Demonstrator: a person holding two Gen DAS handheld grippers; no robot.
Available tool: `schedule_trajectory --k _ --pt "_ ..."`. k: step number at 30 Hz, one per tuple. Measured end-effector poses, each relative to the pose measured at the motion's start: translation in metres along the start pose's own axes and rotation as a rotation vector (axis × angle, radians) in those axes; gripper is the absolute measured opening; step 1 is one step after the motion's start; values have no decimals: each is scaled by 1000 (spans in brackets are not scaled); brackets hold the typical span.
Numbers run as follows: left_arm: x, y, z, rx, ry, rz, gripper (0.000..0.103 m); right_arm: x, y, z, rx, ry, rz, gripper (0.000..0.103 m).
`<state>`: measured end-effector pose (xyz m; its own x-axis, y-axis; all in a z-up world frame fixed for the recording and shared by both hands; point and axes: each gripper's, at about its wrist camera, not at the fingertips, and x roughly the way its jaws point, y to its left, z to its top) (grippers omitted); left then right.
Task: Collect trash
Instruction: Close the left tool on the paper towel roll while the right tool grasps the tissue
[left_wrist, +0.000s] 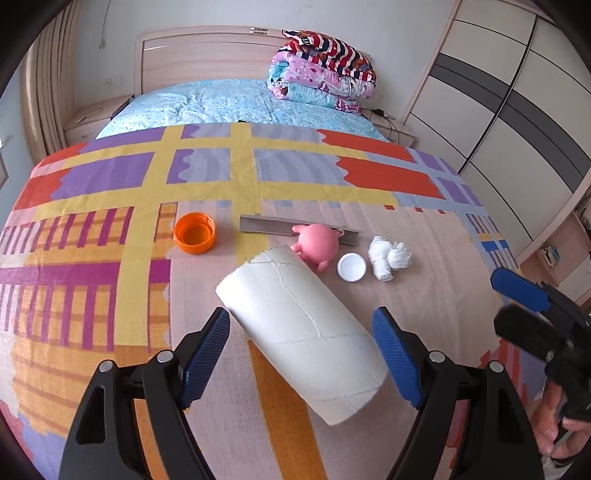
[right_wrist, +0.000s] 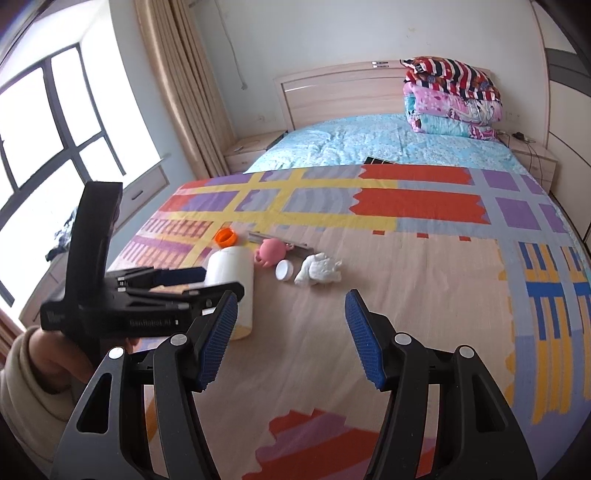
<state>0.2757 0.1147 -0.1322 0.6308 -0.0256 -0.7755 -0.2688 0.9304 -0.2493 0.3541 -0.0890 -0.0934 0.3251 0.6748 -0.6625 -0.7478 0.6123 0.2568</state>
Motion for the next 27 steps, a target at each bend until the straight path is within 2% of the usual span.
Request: schedule_trajectory --k 1,5,8,12,19,22,24,26,27 --pt "3 1 -1 -5 9 -16 70 4 -1 2 3 7 1 60" --pt "3 4 -2 -19 2 -34 68 15 -2 7 -8 23 -2 60" --pt "1 7 -1 -31 -11 -50 63 27 -6 11 3 45 2 60" --pt "-5 8 -2 -11 -46 -41 47 39 -10 13 20 66 1 60" --pt "-18 6 -4 22 -82 -43 31 60 -21 17 55 101 -5 60" --pt "-24 2 -6 44 -85 -36 29 70 -26 18 73 122 -9 59" --pt "-27 -1 -8 63 -85 -31 28 74 -26 17 79 134 -4 51" --pt "-30 -3 -11 80 -87 -24 27 76 -24 17 70 138 -5 47" --pt "-32 -4 -12 87 -90 -20 26 76 -23 17 62 138 -14 41"
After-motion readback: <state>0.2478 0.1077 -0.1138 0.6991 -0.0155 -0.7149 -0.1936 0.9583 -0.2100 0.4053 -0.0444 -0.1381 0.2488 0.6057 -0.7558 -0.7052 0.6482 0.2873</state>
